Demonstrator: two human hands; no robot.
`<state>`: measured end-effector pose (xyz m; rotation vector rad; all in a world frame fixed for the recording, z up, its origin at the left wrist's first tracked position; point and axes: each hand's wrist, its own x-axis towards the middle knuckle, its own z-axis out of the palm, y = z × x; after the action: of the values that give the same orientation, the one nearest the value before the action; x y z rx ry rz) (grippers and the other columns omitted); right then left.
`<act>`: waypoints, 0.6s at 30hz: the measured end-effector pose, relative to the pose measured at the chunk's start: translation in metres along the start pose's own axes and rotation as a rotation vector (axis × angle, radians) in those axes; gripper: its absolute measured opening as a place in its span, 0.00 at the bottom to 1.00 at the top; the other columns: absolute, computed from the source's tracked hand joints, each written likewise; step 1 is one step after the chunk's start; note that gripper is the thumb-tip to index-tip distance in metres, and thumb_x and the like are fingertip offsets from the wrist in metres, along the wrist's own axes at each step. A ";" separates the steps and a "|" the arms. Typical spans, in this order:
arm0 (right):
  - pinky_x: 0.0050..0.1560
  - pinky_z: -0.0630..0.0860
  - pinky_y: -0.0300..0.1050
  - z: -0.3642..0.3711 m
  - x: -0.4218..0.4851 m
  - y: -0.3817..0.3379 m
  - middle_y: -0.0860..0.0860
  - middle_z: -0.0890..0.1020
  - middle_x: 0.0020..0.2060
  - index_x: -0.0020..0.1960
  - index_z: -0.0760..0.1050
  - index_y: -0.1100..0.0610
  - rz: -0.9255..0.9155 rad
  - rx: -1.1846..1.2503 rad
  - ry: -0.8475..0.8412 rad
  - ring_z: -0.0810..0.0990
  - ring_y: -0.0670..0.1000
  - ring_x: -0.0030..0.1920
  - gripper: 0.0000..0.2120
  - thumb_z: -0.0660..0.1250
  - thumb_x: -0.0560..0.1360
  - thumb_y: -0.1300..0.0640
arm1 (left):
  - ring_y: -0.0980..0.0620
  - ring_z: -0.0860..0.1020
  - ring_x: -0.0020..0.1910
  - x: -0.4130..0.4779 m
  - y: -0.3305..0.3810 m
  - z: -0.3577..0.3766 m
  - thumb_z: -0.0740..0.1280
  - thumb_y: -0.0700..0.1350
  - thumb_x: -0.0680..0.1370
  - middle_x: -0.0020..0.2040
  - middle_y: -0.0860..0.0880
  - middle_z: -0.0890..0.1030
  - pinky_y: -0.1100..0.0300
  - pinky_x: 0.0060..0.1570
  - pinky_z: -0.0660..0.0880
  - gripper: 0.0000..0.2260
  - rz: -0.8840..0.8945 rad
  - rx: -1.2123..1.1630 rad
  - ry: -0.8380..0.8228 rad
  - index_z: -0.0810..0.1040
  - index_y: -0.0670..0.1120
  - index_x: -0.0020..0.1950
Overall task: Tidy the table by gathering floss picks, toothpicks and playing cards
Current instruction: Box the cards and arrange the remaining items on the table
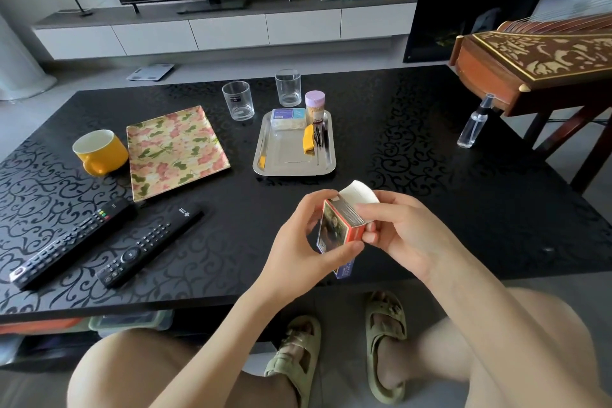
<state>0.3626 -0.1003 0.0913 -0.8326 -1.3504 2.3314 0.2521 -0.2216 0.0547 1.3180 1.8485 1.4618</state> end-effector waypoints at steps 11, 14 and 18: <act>0.31 0.69 0.31 0.006 -0.002 0.011 0.44 0.79 0.30 0.47 0.82 0.55 -0.380 -0.687 0.179 0.75 0.41 0.30 0.10 0.66 0.76 0.51 | 0.63 0.76 0.51 -0.006 -0.010 0.000 0.77 0.51 0.64 0.52 0.61 0.78 0.78 0.48 0.69 0.31 0.090 0.435 0.140 0.69 0.57 0.64; 0.35 0.72 0.29 0.009 0.002 0.019 0.42 0.80 0.36 0.49 0.82 0.53 -0.647 -0.998 0.274 0.78 0.39 0.38 0.07 0.67 0.74 0.53 | 0.64 0.75 0.49 -0.007 -0.008 0.001 0.76 0.52 0.65 0.52 0.59 0.79 0.78 0.47 0.70 0.32 0.097 0.491 0.164 0.68 0.57 0.65; 0.37 0.72 0.27 0.009 0.003 0.024 0.44 0.80 0.39 0.53 0.82 0.54 -0.762 -1.098 0.266 0.76 0.37 0.38 0.10 0.66 0.75 0.53 | 0.63 0.74 0.51 -0.007 -0.005 -0.001 0.76 0.53 0.65 0.52 0.58 0.79 0.79 0.46 0.69 0.32 0.091 0.523 0.176 0.66 0.57 0.66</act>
<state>0.3548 -0.1161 0.0731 -0.6345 -2.2694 0.7923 0.2527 -0.2284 0.0486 1.5596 2.4297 1.2097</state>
